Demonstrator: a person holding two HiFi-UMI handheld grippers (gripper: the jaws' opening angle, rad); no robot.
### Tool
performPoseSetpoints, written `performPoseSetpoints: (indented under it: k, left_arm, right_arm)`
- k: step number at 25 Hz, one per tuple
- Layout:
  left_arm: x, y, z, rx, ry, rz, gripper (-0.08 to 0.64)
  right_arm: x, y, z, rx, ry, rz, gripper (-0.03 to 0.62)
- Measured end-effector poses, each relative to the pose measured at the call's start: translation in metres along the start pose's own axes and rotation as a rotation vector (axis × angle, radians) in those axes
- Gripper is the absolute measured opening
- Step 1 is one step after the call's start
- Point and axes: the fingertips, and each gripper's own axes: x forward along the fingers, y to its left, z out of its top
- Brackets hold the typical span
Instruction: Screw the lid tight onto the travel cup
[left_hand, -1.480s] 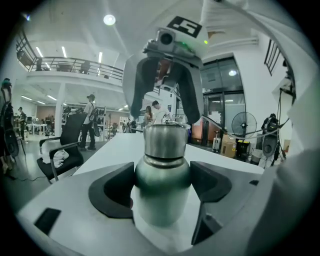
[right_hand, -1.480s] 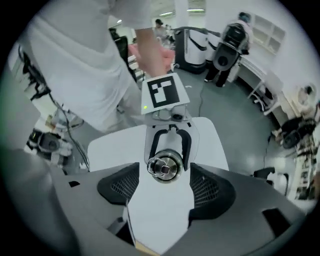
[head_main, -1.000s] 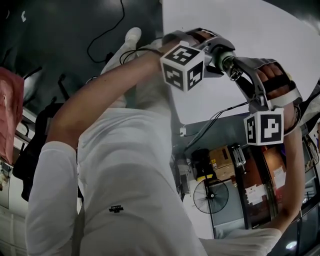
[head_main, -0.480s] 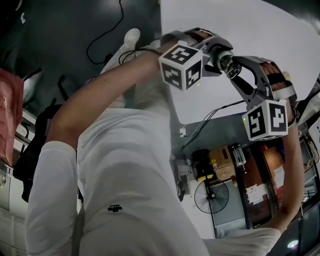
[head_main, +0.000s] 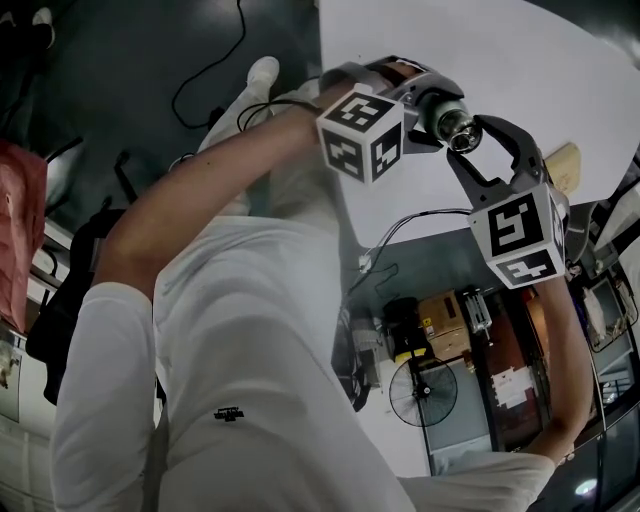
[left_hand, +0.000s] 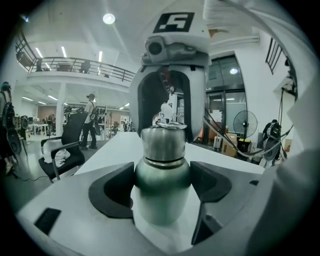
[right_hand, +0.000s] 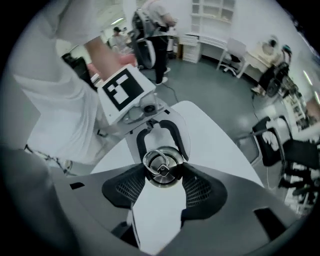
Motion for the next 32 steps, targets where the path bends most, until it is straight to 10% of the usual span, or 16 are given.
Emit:
performPoseSetpoints:
  k: [4,9,26,32]
  left_arm:
    - [0.000,0.000,-0.001,-0.003,0.010,0.008,0.336]
    - [0.001,0.000,0.000,-0.008,0.007,0.012,0.336]
    - [0.003,0.000,-0.001,-0.007,0.004,0.008,0.336]
    - [0.002,0.001,0.000,-0.006,0.003,0.010,0.336]
  right_arm:
    - [0.000,-0.003,-0.002,0.297,-0.001,-0.044,0.227]
    - [0.000,0.000,0.000,0.251,-0.042,-0.036,0.285]
    - [-0.006,0.012,-0.003,-0.763,0.044,-0.007,0.290]
    - [-0.006,0.011,0.000,-0.722,0.015,-0.004,0.221]
